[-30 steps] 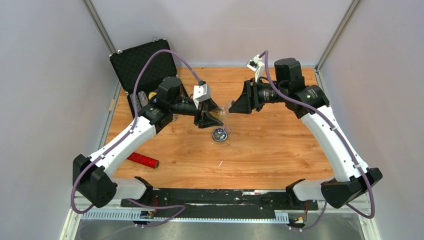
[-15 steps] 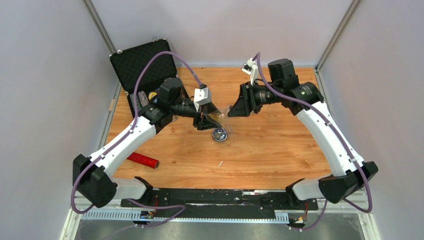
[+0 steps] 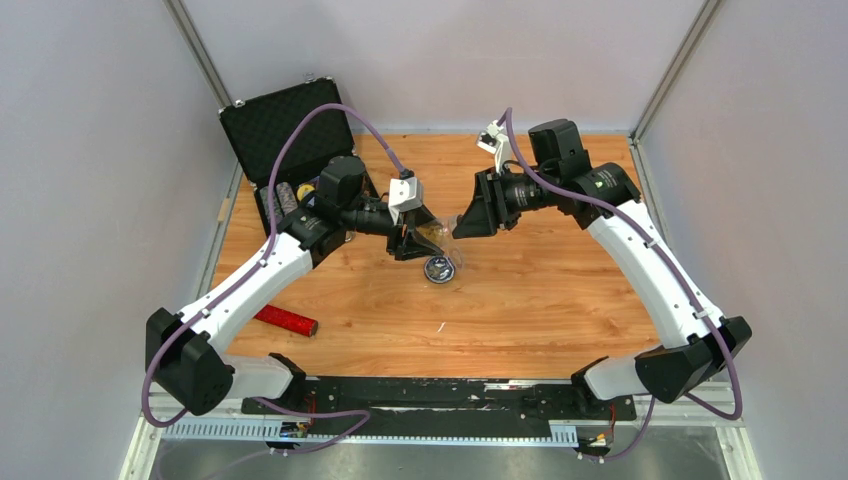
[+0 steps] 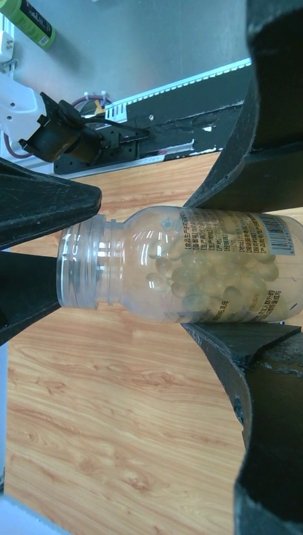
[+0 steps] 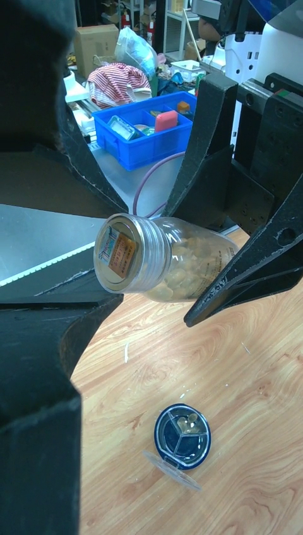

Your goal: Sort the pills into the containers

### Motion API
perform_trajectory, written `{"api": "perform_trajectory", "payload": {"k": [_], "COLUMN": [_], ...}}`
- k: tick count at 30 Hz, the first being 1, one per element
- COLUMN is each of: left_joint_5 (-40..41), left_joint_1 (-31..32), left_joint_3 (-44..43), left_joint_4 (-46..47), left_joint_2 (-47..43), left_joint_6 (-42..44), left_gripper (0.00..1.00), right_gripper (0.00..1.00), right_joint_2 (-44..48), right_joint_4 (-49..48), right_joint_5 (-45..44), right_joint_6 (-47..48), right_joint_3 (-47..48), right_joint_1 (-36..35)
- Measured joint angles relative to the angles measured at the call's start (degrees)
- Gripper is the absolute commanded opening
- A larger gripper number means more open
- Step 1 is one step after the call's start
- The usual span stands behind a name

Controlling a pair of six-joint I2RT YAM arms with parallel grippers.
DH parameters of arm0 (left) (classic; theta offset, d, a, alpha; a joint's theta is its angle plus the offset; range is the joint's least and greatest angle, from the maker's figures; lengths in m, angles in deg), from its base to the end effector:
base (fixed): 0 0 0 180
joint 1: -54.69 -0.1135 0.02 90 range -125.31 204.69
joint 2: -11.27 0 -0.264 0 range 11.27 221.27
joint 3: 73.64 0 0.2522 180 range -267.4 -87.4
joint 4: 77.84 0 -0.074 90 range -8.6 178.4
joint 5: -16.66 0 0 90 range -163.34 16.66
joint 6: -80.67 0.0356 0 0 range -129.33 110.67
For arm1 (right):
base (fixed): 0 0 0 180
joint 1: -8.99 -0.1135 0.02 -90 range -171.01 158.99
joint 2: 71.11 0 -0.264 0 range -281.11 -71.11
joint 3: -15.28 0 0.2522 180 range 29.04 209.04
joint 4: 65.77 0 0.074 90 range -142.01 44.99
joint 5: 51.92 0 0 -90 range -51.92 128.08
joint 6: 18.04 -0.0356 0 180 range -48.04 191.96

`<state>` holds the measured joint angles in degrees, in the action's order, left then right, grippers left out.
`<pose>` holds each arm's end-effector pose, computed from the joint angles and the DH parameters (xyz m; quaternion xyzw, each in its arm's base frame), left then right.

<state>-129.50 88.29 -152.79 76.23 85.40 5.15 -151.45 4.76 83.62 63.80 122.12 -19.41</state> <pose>0.2224 -0.1833 0.3560 0.5398 0.5550 -0.4654 0.4290 0.2276 0.1520 0.4175 -0.2979 0.8091 0.4513 0.2301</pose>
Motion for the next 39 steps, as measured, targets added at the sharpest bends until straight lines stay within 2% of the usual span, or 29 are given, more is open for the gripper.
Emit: {"api": "perform_trajectory", "payload": {"k": [11, 19, 30, 35, 39], "left_joint_5": [0.33, -0.66, -3.17, -2.54, -0.83], "left_joint_1": [0.0, 0.07, 0.15, 0.15, 0.15], "left_joint_3": [0.07, -0.72, -3.63, -3.39, -0.55], "left_joint_4": [-1.33, -10.54, -18.51, -17.94, -13.46], "left_joint_2": [0.0, 0.04, 1.55, 1.55, 0.46], "left_joint_6": [2.36, 11.87, 16.26, 15.74, 14.36], "left_gripper": [0.0, 0.0, 0.0, 0.0, 0.0], "right_gripper": [0.37, 0.32, 0.27, 0.28, 0.33], "right_joint_2": [-0.66, -1.88, 0.42, 0.46, -0.13], "right_joint_4": [0.44, 3.74, 3.02, 2.29, 2.03], "right_joint_5": [-0.42, -1.55, -6.86, -8.02, -9.66], "right_joint_6": [0.15, 3.91, 8.79, 7.32, 3.06], "right_joint_3": [0.02, -0.31, -2.21, -2.49, -2.56], "right_joint_1": [-0.42, -3.08, -7.5, -7.78, -7.78]}}
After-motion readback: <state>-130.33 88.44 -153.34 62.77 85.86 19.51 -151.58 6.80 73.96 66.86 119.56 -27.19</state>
